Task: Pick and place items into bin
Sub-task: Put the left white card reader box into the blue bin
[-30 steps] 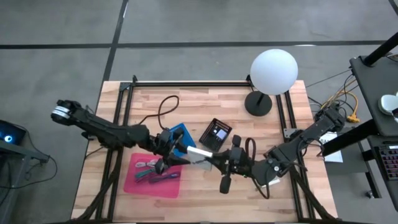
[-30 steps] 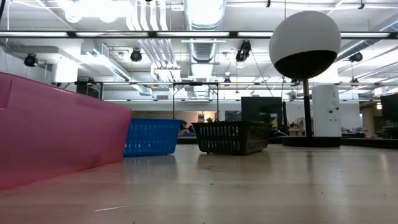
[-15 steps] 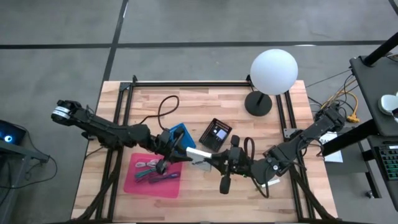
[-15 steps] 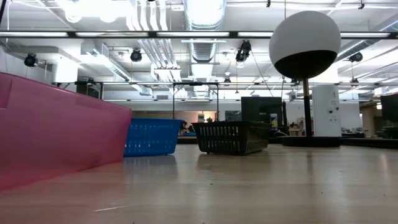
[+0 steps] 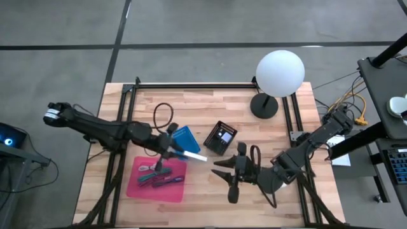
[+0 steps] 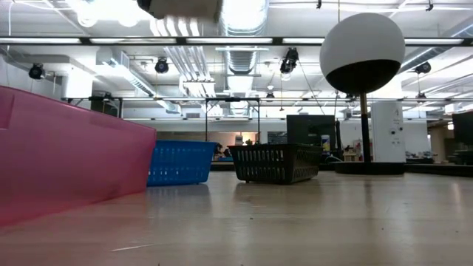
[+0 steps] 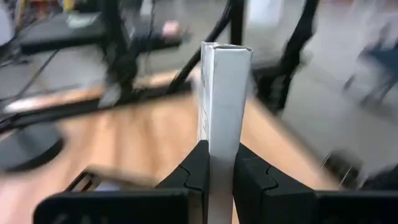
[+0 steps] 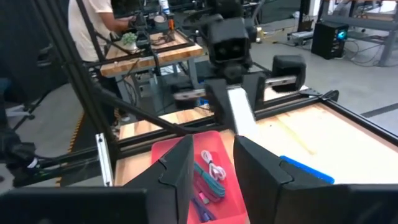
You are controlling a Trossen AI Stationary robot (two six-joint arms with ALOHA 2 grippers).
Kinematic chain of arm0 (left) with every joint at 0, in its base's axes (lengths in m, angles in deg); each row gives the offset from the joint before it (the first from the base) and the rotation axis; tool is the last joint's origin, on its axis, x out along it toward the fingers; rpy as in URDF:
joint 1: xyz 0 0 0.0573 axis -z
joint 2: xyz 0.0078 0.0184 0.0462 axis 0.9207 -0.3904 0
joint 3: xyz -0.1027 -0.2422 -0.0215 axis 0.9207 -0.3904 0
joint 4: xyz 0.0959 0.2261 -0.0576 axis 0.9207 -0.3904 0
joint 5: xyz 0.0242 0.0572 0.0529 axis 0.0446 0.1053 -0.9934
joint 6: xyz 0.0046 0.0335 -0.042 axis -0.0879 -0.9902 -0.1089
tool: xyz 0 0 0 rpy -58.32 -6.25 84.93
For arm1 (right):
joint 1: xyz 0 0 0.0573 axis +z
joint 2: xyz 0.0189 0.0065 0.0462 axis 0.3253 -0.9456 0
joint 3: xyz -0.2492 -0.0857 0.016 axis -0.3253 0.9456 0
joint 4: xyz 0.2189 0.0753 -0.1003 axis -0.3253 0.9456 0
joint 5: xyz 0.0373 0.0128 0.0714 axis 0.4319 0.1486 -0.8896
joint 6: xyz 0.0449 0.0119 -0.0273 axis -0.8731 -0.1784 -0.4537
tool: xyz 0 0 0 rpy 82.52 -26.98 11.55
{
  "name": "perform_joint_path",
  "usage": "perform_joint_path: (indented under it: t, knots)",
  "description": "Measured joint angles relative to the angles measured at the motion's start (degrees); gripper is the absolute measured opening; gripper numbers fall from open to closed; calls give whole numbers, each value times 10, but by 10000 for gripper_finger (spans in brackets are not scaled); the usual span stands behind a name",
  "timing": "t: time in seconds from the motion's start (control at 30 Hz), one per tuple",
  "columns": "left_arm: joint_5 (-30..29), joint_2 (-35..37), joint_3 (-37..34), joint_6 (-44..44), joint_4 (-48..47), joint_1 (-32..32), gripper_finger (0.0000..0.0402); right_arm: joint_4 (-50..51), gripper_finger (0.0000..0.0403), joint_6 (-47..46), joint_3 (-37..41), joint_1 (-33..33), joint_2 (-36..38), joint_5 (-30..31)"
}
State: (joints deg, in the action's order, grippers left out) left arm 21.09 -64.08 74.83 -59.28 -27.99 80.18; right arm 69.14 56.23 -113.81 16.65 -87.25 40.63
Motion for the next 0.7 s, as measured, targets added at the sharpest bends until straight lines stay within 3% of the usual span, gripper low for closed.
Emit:
perform_joint_path:
  t: [0.3,0.53,0.7]
  knots:
    - [-101,30,21,-173,-286,-28,24,8,94,0,0,2,0,1]
    - [-160,-27,52,-283,-400,-44,24,10,79,0,0,2,0,3]
    - [-171,-74,54,-333,-423,-48,24,10,70,0,1,2,0,3]
